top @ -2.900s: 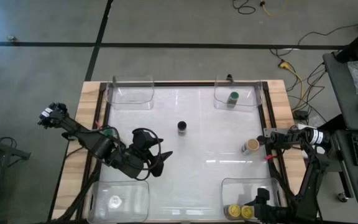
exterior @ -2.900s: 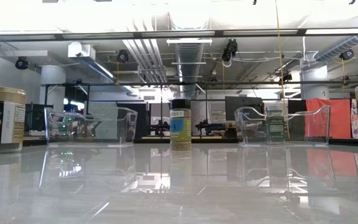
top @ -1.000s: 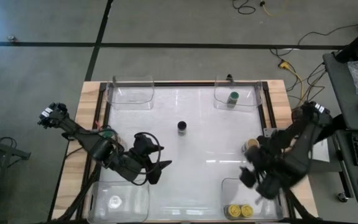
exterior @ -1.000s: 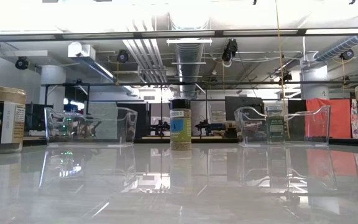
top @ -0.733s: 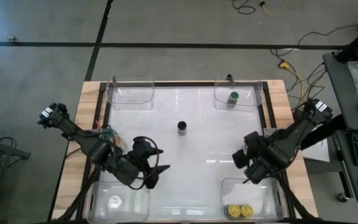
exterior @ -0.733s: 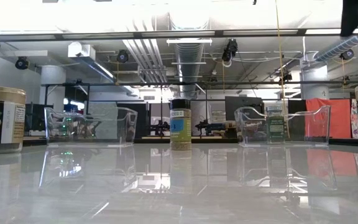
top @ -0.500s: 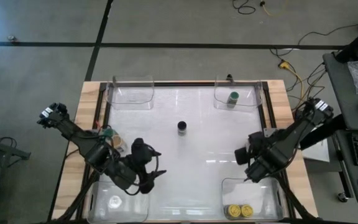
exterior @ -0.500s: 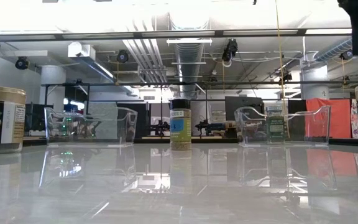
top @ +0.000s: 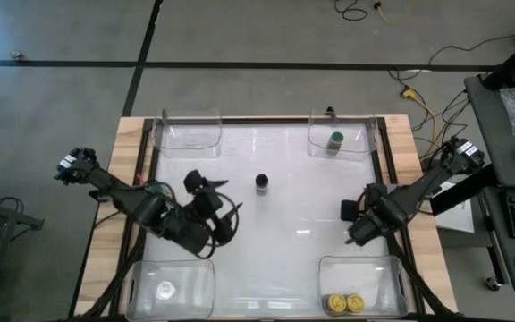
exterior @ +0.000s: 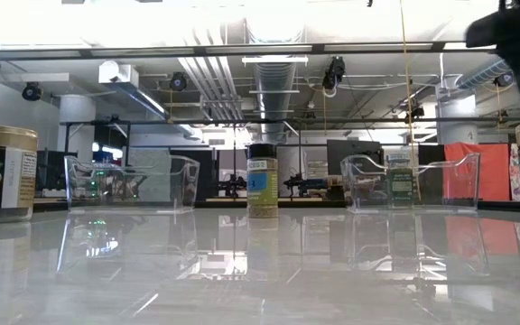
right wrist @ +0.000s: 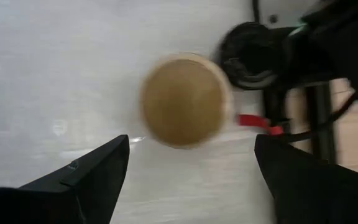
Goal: Sort spices by type
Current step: Put the right brown seasoning bottle into the top left transparent bin
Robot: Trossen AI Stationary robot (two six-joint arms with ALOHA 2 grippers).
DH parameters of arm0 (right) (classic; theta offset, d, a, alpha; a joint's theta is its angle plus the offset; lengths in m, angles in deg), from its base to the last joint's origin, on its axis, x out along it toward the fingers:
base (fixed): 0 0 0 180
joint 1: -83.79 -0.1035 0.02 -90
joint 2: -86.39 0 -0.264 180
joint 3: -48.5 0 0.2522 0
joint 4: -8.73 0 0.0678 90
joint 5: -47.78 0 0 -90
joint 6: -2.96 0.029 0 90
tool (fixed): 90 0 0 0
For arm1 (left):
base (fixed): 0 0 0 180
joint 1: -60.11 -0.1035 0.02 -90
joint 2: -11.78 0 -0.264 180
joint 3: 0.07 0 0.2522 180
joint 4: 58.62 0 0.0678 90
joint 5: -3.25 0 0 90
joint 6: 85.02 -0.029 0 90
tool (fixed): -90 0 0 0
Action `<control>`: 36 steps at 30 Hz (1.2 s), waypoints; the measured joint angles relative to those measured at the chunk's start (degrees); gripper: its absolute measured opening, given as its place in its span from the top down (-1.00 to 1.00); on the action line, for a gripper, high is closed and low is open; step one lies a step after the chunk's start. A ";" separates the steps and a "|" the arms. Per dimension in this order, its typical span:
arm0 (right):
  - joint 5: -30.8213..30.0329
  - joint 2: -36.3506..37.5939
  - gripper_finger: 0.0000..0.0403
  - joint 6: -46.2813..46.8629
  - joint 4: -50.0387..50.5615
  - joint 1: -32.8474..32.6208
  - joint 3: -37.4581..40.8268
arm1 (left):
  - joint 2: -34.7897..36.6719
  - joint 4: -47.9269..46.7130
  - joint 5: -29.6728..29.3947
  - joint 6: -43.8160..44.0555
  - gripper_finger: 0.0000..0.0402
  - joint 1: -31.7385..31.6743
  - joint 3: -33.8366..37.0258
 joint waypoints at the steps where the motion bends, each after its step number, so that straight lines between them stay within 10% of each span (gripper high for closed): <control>1: -0.38 0.28 -0.70 0.00 -1.00 0.79 0.09 | 0.00 -0.02 0.03 -2.06 -0.57 -0.92 0.00; 7: -1.11 0.69 -0.75 -0.02 -5.66 4.82 1.33 | 1.65 0.22 4.06 -12.01 -0.57 -9.25 0.13; 14: 1.75 -0.09 -0.76 -0.59 -5.74 7.96 2.21 | 1.82 0.76 24.13 -27.90 -0.57 -14.20 0.33; 36: 6.05 0.40 -0.76 0.06 -0.23 12.41 0.87 | 16.71 -1.30 28.42 -32.71 -0.57 -19.57 10.54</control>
